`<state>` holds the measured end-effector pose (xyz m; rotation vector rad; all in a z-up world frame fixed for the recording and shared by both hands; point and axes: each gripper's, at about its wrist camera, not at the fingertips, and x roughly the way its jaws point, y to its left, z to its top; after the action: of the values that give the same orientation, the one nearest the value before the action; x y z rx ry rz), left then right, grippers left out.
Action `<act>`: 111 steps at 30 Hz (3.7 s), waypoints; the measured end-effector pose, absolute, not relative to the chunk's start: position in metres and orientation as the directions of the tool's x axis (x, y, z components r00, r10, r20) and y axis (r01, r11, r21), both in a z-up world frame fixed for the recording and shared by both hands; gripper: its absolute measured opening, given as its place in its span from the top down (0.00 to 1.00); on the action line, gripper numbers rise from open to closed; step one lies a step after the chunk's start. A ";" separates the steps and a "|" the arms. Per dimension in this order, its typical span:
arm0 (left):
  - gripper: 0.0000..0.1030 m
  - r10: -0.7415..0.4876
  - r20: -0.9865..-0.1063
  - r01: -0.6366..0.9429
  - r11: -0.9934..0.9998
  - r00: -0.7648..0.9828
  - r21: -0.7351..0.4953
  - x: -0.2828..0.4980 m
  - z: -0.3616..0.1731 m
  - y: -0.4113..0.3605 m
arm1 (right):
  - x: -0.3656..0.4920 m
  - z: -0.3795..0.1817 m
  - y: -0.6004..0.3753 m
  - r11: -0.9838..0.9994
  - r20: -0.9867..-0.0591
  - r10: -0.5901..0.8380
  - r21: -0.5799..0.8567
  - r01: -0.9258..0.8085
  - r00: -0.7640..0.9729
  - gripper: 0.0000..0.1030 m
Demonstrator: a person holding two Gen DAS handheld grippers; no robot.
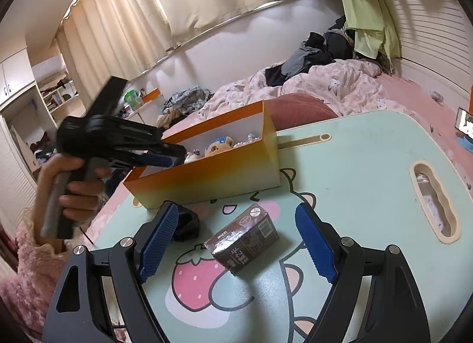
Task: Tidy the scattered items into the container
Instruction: 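Grasp the white figurine inside the box with left gripper, then lift the white figurine out and set it on the table, open left gripper, then grasp the fluffy beige pompom inside the box with right gripper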
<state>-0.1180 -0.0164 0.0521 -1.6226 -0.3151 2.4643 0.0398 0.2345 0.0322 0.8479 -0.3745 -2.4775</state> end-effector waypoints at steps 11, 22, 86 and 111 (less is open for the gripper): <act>0.63 0.168 -0.918 0.012 -0.983 -0.360 -0.184 -0.140 0.034 -0.006 | 0.039 0.032 0.235 -0.838 -0.497 -0.537 0.409 0.361 -0.682 0.21; 0.67 0.203 -0.897 -0.051 -0.979 -0.393 -0.200 -0.134 0.040 -0.005 | 0.038 0.031 0.237 -0.836 -0.500 -0.537 0.423 0.349 -0.679 0.21; 0.31 0.296 -0.770 -0.169 -0.955 -0.565 -0.243 0.020 0.067 -0.057 | -0.116 0.079 0.087 -0.839 -0.885 -0.446 0.364 0.403 -0.129 0.24; 0.31 0.306 -0.756 -0.141 -0.950 -0.578 -0.277 0.017 0.068 -0.073 | -0.115 0.093 0.094 -0.842 -0.886 -0.430 0.326 0.430 -0.171 0.61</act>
<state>0.0172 -0.0733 0.0675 -1.2854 -0.2724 2.5717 -0.1151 0.0936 0.0928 1.5522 -0.0002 -2.0505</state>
